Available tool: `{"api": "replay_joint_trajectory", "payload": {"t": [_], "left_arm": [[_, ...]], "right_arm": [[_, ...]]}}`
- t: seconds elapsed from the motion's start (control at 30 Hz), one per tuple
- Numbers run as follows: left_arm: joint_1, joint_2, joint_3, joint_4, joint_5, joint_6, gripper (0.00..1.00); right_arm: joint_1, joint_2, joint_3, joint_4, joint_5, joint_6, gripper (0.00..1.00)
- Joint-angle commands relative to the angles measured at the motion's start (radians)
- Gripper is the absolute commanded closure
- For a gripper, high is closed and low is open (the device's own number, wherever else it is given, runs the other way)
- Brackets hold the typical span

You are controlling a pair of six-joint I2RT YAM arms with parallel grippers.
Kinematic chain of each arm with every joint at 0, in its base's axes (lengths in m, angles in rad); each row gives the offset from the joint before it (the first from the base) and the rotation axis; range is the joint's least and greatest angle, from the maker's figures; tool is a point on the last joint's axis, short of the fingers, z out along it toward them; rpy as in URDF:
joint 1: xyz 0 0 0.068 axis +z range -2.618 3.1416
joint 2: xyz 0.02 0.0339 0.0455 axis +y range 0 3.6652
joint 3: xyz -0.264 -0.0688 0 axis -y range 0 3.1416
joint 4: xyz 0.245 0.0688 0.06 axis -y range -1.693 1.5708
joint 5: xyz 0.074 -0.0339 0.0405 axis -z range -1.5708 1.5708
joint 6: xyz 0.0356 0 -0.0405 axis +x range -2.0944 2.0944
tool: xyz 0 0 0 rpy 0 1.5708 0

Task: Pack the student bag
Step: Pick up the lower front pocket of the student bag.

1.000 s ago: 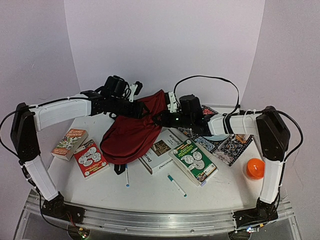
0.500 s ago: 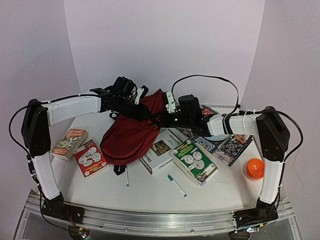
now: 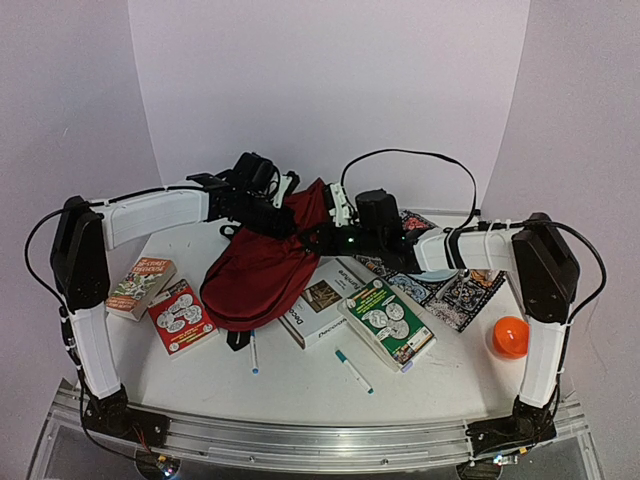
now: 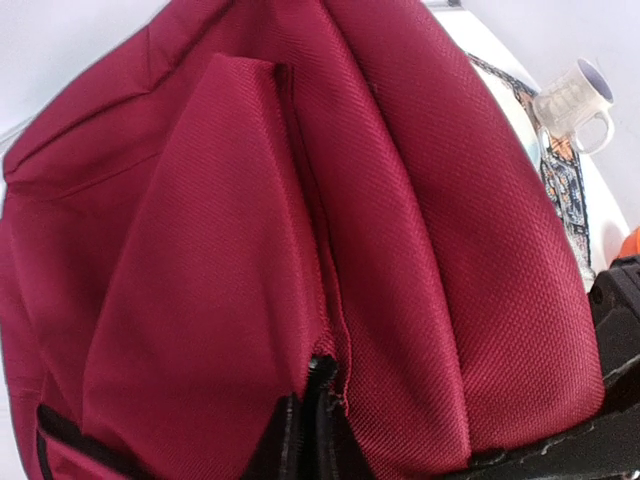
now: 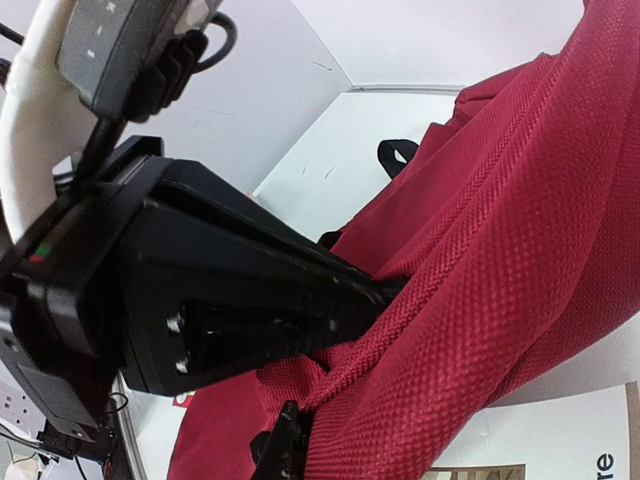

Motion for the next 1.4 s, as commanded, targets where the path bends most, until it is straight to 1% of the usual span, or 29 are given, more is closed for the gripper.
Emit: {"api": "replay_joint_trajectory", "payload": {"t": [0.0,0.07,0.27,0.33,0.47,0.6,0.73,1.1,1.27,1.37], "left_arm": [[0.011,-0.105,0.003,-0.011,-0.098,-0.027,0.99],[0.016,-0.129,-0.015,-0.012,-0.128,-0.038,1.0],[0.04,-0.18,-0.087,-0.005,-0.14,-0.089,1.0],[0.047,-0.182,-0.107,0.002,-0.11,-0.109,0.98],[0.05,-0.17,-0.137,0.034,0.016,-0.142,0.92],[0.05,-0.152,-0.156,0.057,0.074,-0.166,0.85],[0.05,-0.156,-0.167,0.06,0.06,-0.169,0.82],[0.073,-0.233,-0.208,0.062,-0.036,-0.184,0.79],[0.085,-0.247,-0.224,0.062,-0.031,-0.188,0.79],[0.088,-0.244,-0.226,0.063,-0.002,-0.183,0.79]], "right_arm": [[0.019,-0.099,0.025,0.082,-0.035,-0.013,1.0],[0.018,-0.102,0.022,0.083,-0.033,-0.01,1.0],[0.019,-0.104,0.015,0.092,-0.023,0.001,1.0],[0.019,-0.098,0.014,0.099,-0.029,0.009,1.0],[0.023,-0.086,0.02,0.105,-0.038,0.015,1.0],[0.024,-0.08,0.024,0.105,-0.035,0.015,1.0],[0.026,-0.079,0.021,0.106,-0.032,0.016,1.0],[0.026,-0.082,0.016,0.106,-0.029,0.015,0.99],[0.027,-0.079,0.018,0.107,-0.031,0.016,0.98],[0.028,-0.076,0.022,0.107,-0.034,0.016,0.97]]}}
